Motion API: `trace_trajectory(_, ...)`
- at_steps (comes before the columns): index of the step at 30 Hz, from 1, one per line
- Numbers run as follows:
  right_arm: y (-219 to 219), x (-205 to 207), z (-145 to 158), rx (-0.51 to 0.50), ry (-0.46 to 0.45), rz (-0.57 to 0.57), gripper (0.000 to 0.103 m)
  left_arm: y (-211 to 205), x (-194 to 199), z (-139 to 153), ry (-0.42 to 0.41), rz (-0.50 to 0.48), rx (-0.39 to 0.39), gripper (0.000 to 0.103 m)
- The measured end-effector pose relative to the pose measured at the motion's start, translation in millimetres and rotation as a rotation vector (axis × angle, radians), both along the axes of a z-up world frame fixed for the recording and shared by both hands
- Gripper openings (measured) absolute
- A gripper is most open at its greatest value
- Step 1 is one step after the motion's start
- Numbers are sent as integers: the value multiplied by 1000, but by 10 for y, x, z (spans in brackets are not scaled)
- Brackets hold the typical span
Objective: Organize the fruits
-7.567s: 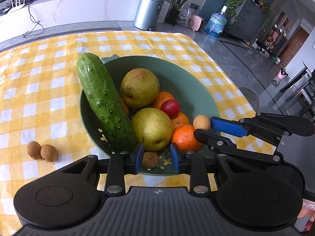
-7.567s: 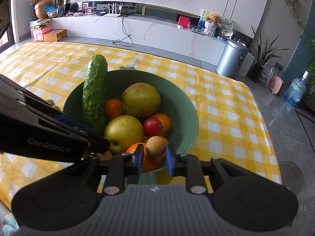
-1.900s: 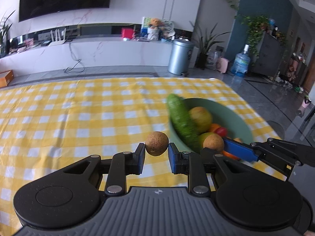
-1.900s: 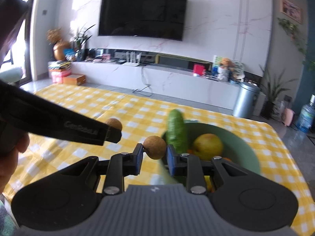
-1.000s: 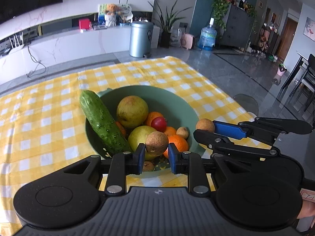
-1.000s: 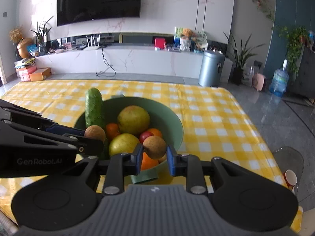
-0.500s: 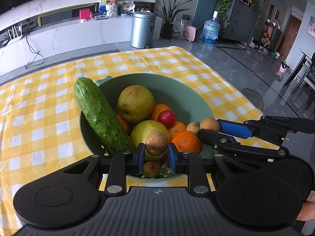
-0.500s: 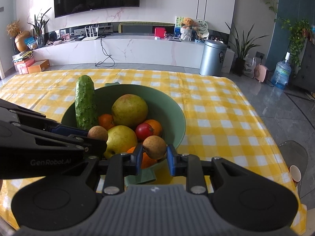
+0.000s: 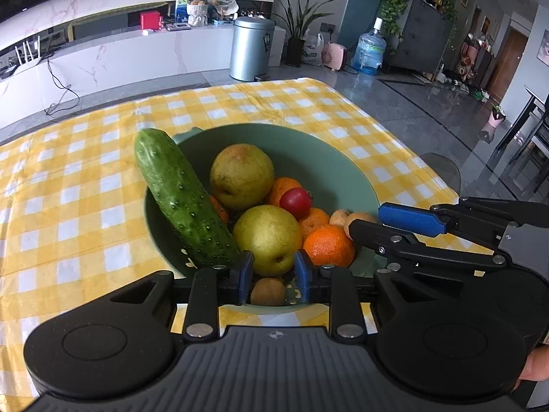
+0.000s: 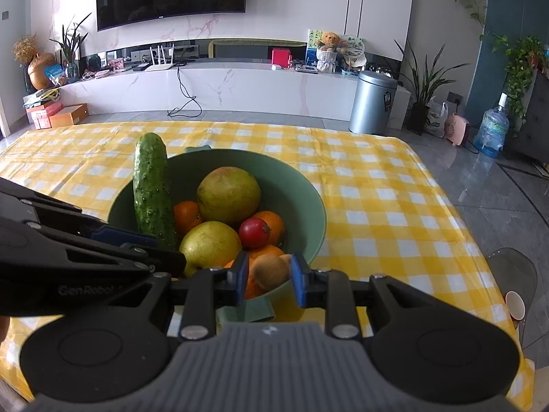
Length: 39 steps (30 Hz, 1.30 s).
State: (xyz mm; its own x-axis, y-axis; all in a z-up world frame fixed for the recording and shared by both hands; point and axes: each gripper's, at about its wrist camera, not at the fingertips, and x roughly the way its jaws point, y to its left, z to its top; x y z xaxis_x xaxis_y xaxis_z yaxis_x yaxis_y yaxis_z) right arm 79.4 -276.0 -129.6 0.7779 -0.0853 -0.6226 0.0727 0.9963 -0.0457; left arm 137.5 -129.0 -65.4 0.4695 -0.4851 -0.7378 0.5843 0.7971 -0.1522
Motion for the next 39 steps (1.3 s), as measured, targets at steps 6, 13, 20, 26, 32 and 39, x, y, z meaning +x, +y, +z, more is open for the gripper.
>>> trace_trajectory(6,-2,-47,98,-8,-28,-10,36,92,-122,212,-64,16,0,44)
trace_trajectory(13,13,-296,414,0,-129,-47,62,222,-396,538,-206,47,11,57)
trace_trajectory(20,84,-718,756,39,-253,-64,83,366,-753,786,-343,91,16,72)
trace_trajectory(26,209,-1076,884,50,-327,-43,95,568,-946,838,-382,184,-43,86)
trace_trajectory(32,307,-1357,881,71,-376,-32,99,727,-1158,848,-477,269,-49,92)
trace_trajectory(39,405,-1500,755,124,-382,-26,99,816,-1309,745,-549,338,-12,95)
